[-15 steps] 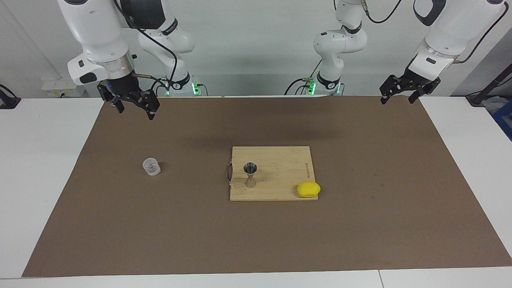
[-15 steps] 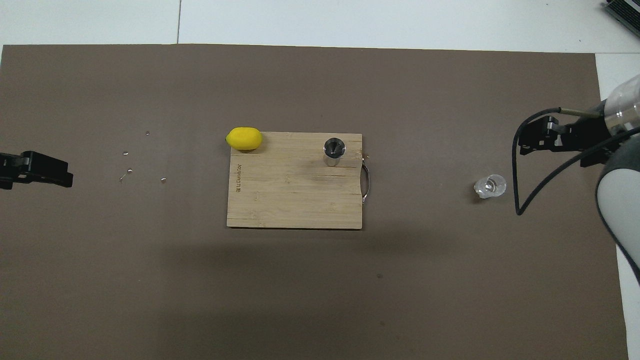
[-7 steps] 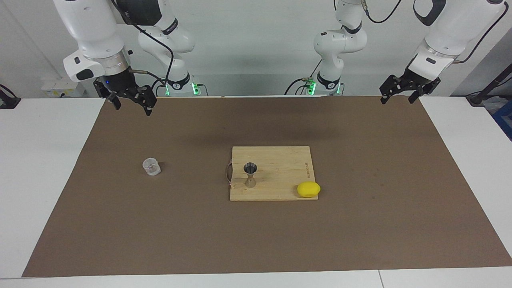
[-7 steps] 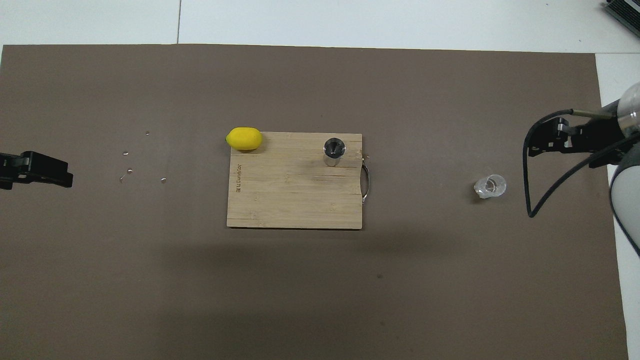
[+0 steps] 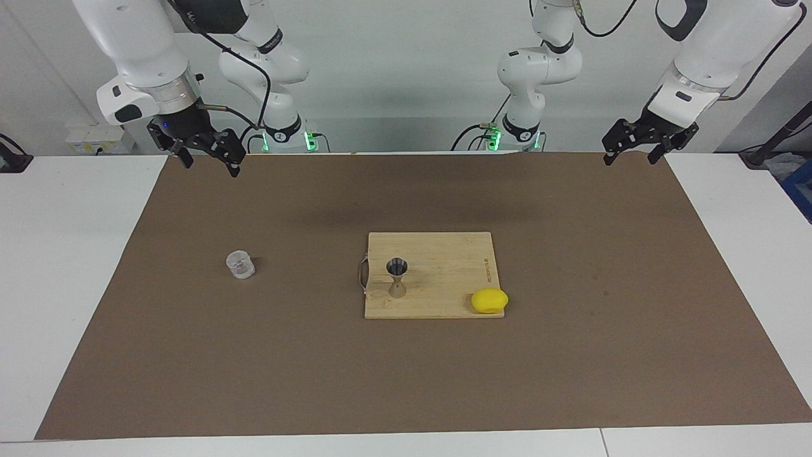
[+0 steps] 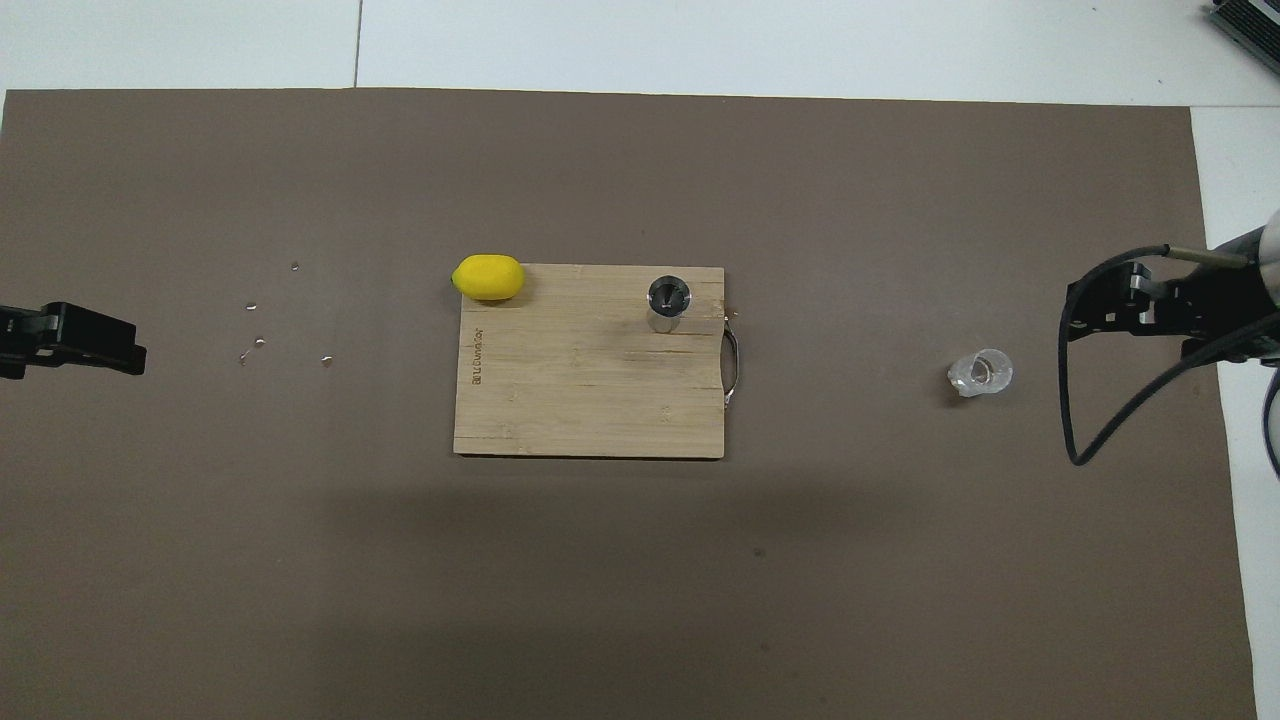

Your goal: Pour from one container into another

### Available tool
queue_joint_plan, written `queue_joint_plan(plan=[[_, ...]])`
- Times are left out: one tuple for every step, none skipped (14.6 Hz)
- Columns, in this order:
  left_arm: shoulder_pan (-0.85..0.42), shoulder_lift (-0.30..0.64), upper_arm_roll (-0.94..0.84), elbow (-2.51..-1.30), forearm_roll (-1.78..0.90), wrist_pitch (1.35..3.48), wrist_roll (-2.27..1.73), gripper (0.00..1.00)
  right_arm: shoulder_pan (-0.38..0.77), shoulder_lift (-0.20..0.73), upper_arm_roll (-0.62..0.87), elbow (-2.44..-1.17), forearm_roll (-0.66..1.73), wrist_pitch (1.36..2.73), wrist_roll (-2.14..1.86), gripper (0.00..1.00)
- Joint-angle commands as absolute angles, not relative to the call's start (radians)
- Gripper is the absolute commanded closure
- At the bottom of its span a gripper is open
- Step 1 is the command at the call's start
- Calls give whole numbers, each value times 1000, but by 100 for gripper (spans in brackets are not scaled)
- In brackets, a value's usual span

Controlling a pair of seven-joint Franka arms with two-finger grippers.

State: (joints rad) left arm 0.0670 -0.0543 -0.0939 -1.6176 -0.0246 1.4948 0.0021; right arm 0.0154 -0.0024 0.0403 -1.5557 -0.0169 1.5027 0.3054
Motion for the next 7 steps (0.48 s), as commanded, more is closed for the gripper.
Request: queue_joint_plan(plan=[[72,-57,-98,-1618,-23,1485,3,0,8,-28,40,-1591,2,1519,275,0],[72,-57,-98,-1618,-23,1485,3,0,8,-28,40,-1591,2,1519,273,0],[72,-57,-98,-1618,-23,1485,3,0,9,-29,40,-1594,2,1517,273,0],[72,-57,-98,-1618,-23,1485,3,0,9,-29,40,-1594,2,1513,279,0],[72,-58,-98,-1618,-23,1485,3,0,6,-29,40,-1594,3,1509,273,0],[72,-58,-98,-1618,-23,1485,3,0,6,-29,40,-1594,3,1509,275,0],[72,-57,-98,-1618,-23,1485,3,0,8,-29,40,-1594,3,1511,275,0]])
